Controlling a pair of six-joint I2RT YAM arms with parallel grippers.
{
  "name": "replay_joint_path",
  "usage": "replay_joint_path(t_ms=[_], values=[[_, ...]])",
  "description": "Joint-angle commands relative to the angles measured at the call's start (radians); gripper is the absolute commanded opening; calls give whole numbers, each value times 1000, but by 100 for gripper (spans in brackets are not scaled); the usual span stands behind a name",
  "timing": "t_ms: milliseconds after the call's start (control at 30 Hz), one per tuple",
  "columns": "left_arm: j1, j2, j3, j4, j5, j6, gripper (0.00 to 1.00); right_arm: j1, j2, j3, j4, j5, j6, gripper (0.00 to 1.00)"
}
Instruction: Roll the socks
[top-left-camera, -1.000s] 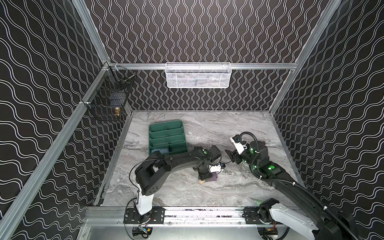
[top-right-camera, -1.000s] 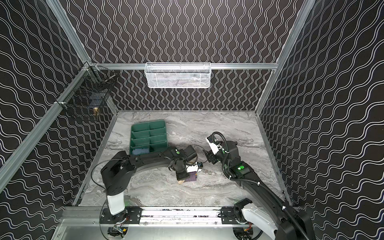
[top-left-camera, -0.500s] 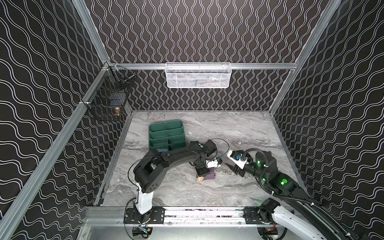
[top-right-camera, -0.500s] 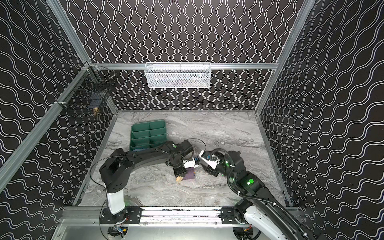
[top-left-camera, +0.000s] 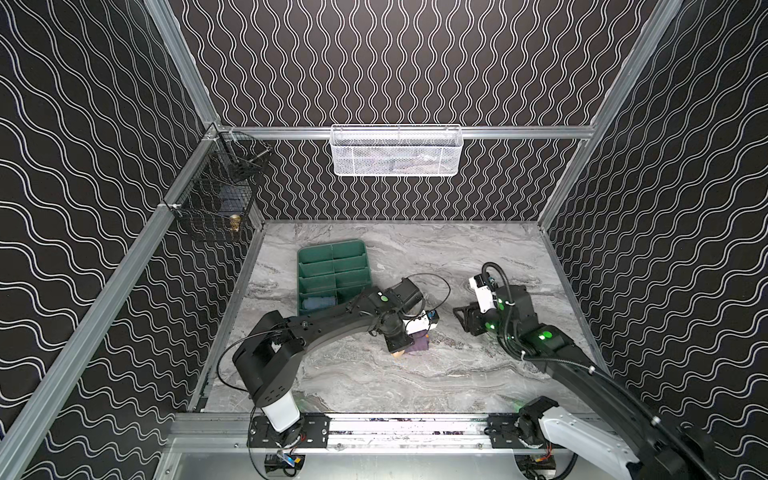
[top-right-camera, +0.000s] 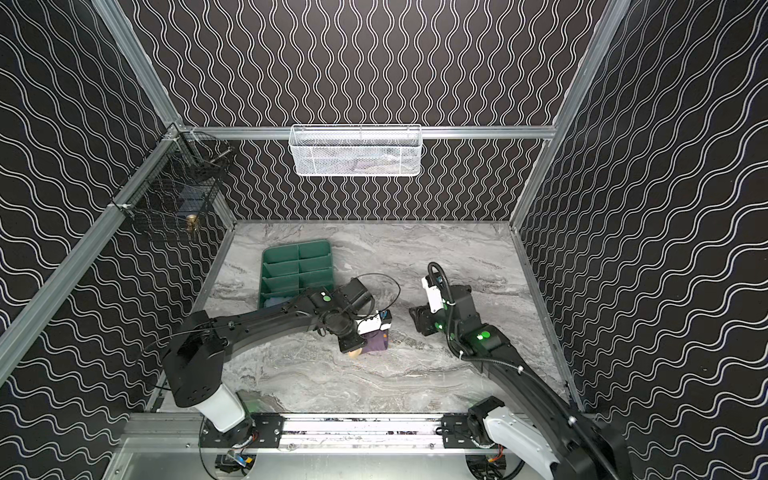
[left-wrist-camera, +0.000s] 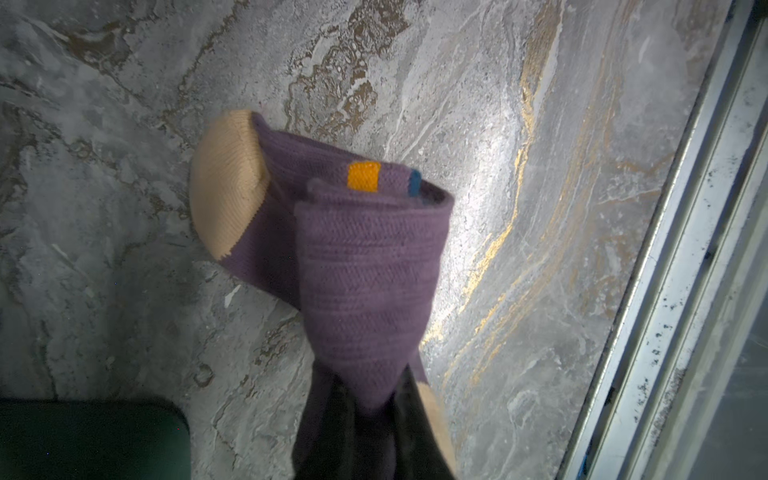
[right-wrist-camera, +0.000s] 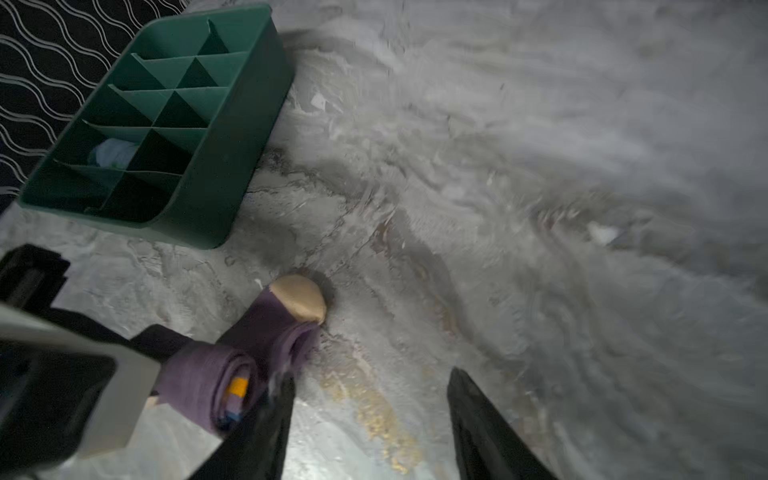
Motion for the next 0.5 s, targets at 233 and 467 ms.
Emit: replay_joint_path(t_ms=[233,467], values=[[-34,6,-38,74,42,-5,0,-8,479,189,-24,-328,139,47],[-42,28,-34,87,47,-19,0,21,642,229,-36,-313,87,29]])
